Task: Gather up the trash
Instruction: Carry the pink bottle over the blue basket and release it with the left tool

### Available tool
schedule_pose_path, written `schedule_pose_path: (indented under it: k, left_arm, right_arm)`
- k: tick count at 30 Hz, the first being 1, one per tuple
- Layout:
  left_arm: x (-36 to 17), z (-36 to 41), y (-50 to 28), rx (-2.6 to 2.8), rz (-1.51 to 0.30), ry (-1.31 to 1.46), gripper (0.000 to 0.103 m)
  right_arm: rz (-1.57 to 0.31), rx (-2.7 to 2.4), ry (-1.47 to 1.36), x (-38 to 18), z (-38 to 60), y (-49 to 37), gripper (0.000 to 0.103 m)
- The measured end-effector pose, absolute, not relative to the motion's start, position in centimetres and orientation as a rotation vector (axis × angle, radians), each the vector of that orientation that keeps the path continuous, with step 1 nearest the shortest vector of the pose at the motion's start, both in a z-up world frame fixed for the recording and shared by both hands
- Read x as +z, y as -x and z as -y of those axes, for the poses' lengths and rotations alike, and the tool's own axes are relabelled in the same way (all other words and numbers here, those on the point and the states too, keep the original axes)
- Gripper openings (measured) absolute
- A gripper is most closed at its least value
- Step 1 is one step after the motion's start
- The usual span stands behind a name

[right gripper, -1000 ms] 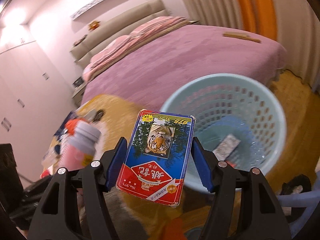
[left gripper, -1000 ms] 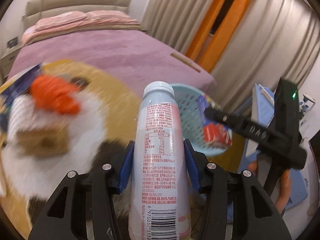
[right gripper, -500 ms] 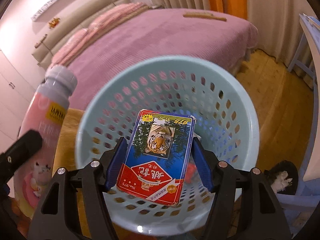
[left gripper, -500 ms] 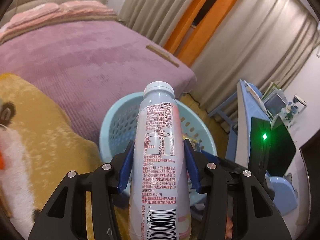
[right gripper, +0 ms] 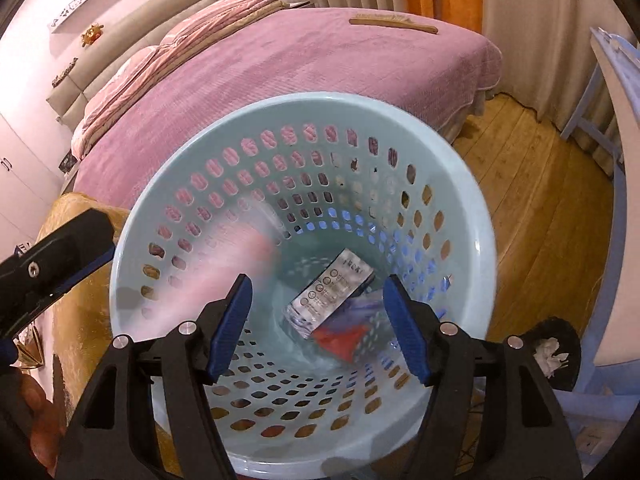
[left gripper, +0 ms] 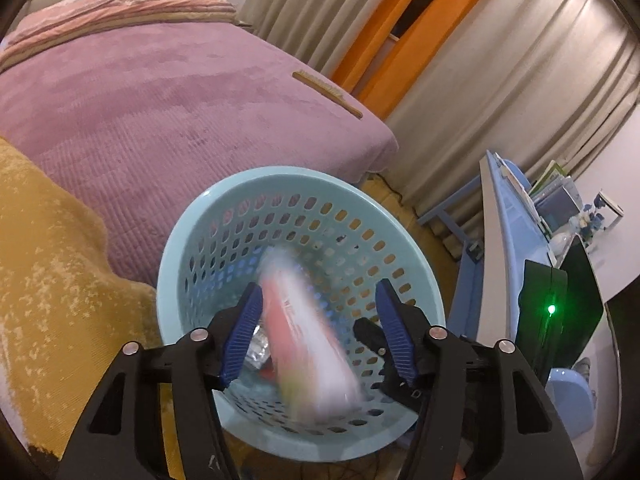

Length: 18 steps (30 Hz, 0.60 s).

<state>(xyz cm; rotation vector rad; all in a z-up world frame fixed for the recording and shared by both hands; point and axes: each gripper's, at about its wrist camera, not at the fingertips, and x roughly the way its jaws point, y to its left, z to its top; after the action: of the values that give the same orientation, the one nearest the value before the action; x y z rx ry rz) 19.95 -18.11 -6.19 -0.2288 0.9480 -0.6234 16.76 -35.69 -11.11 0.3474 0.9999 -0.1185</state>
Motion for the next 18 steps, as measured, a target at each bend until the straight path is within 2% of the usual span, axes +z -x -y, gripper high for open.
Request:
schedule_pose_path:
  k: [7,18]
  left_arm:
    - [-5.1,16.5,-18.0,-0.616,-0.914,0.214,0.061]
    - [-1.2,9.8,-11.4,-0.543,-0.780,0.207,0.061]
  right_arm:
    - [-0.950,-0.103,-0.355,-9.4,35.3,-14.9,0.064]
    - [-0.820,0.056,-0.245,-3.6,28.1,-11.8,0.064]
